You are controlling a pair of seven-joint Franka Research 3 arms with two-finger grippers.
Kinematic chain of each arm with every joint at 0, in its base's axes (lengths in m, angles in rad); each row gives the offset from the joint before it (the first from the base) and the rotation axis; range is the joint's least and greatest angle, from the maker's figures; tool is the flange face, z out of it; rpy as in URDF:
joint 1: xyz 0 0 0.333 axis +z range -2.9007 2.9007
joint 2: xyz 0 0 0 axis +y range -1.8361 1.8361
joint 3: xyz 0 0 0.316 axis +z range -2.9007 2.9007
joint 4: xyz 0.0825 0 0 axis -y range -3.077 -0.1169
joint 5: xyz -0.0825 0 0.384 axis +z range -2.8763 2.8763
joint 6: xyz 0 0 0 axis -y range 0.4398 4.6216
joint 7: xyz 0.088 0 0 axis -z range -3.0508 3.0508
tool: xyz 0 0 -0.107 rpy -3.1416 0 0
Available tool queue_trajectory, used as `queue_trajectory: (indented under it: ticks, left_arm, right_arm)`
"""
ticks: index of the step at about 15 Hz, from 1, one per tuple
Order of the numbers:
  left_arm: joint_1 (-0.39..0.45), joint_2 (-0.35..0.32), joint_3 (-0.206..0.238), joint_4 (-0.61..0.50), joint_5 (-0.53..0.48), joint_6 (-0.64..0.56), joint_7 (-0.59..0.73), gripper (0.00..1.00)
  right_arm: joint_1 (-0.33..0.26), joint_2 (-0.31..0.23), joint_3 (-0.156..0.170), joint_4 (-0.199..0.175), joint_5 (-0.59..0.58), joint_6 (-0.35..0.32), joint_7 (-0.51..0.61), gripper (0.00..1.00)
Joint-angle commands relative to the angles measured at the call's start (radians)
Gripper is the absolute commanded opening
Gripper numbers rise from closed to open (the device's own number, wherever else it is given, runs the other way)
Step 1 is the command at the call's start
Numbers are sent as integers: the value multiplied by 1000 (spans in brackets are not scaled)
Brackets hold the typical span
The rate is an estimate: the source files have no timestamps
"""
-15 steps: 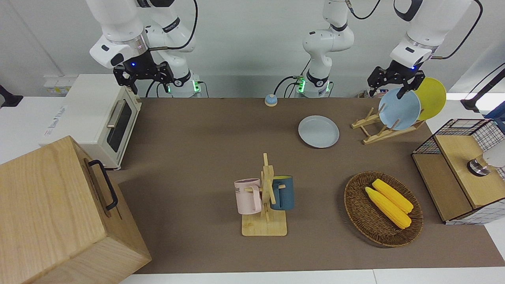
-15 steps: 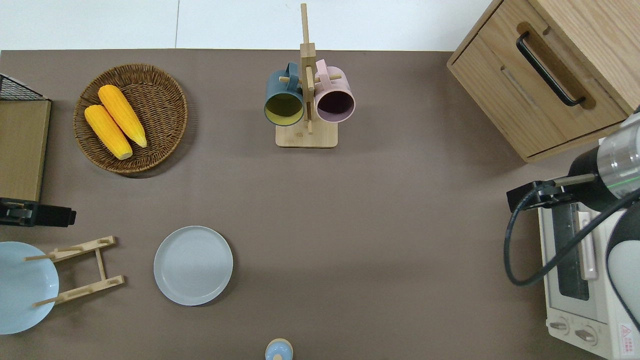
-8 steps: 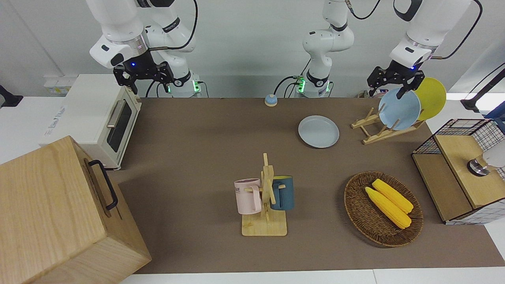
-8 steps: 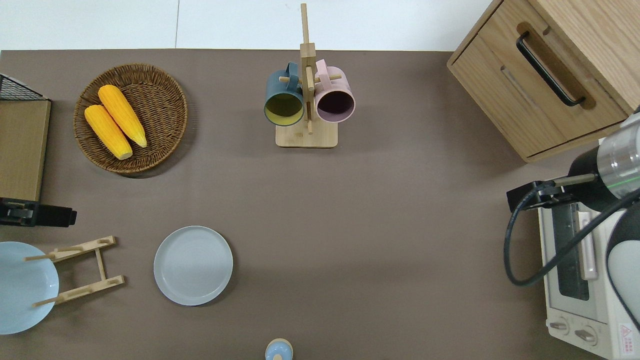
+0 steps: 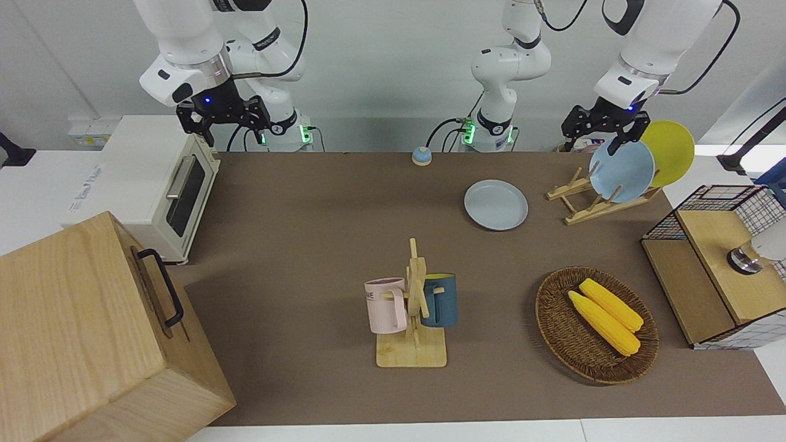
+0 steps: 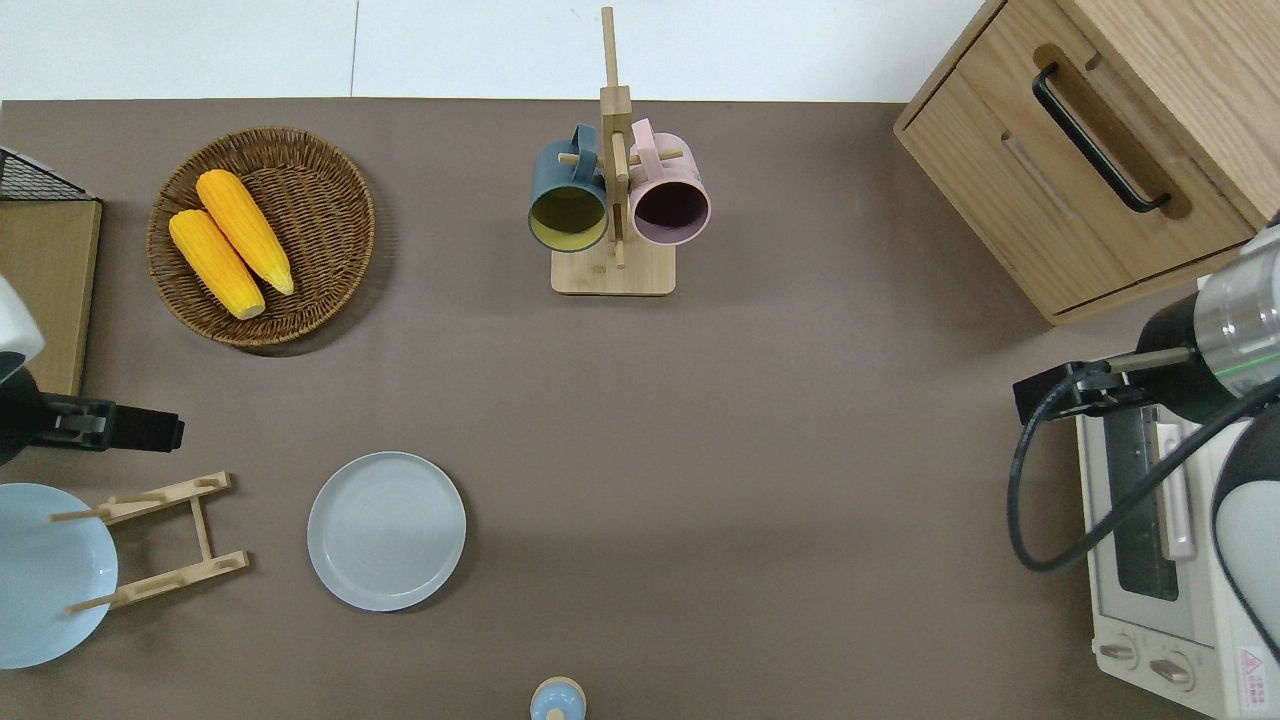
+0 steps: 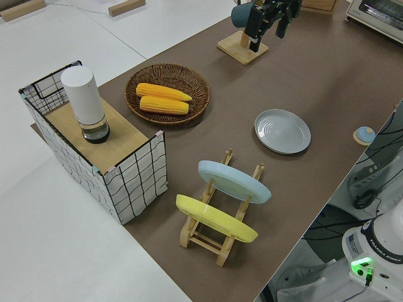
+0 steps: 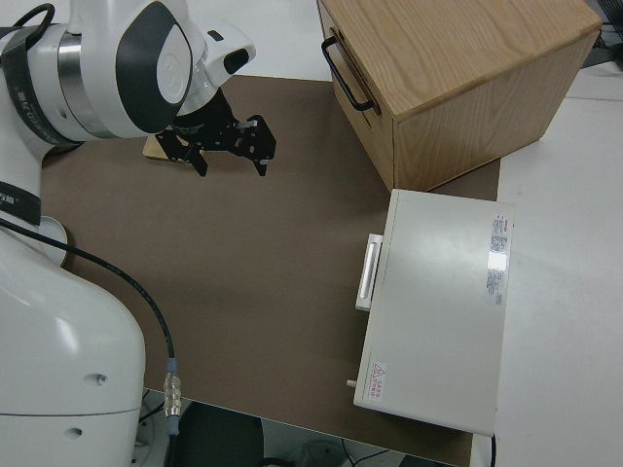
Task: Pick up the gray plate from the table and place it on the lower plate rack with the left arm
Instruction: 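Move the left gripper toward the edge of the gray plate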
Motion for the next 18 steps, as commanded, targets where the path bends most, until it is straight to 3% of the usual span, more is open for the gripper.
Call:
queue_trajectory:
  ticks: [1, 8, 14, 18]
  left_arm:
    - [-10, 5, -13, 2, 13, -33, -36, 993]
    - [-8, 5, -46, -30, 3, -50, -38, 993]
    - [-7, -15, -46, -125, -23, -5, -35, 993]
    - [0, -101, -45, -294, -23, 123, -27, 993]
  right_arm:
    - [-24, -2, 22, 8, -6, -11, 12, 983]
    - [-24, -2, 22, 8, -6, -11, 12, 983]
    - [-24, -2, 22, 8, -6, -11, 12, 983]
    - [-24, -2, 20, 8, -6, -13, 12, 983]
